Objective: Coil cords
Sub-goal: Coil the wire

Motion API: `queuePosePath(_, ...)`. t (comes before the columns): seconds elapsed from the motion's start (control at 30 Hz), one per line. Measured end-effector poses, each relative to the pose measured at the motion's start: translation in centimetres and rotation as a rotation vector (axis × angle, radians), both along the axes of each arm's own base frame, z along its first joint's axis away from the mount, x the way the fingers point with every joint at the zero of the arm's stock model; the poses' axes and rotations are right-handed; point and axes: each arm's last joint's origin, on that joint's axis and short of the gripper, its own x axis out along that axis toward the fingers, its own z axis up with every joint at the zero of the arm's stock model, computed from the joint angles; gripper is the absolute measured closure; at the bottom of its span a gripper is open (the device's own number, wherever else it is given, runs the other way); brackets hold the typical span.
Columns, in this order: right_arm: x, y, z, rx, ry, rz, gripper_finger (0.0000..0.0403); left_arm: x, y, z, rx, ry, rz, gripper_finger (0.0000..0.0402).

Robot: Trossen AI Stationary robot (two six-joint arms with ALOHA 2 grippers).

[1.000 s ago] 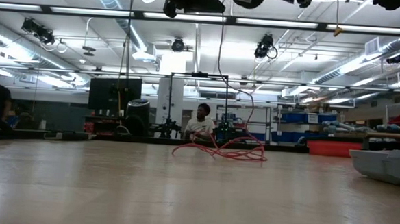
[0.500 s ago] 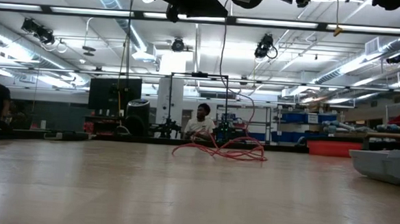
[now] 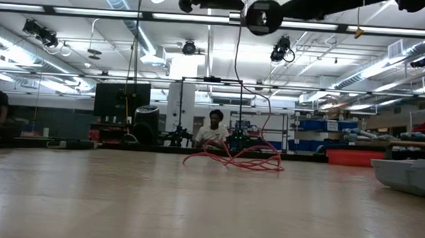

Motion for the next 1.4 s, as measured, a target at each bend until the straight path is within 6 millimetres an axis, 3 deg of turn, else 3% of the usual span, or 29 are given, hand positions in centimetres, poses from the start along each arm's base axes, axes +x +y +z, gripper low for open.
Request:
queuePosePath(0.33,1.1,-0.5,-1.7,-0.136,0.183,-0.179,0.0403,0.0,-0.4,0.0,-0.002,-0.002,-0.012,0.0401)
queuePosePath(0.77,3.0,-3.0,-4.0,-0.165,0.277,-0.306,0.0403,0.0,-1.8,0.6,-0.005,-0.065,-0.053,0.0401)
queuePosePath(1.13,2.7,-5.1,-3.7,-0.154,0.247,-0.425,0.0403,-0.1,-2.7,0.7,-0.017,-0.077,-0.11,0.0401)
queuePosePath(1.4,2.7,-5.0,-2.4,-0.149,0.103,-0.407,0.0403,0.1,-2.9,0.1,-0.063,-0.048,-0.149,0.0401)
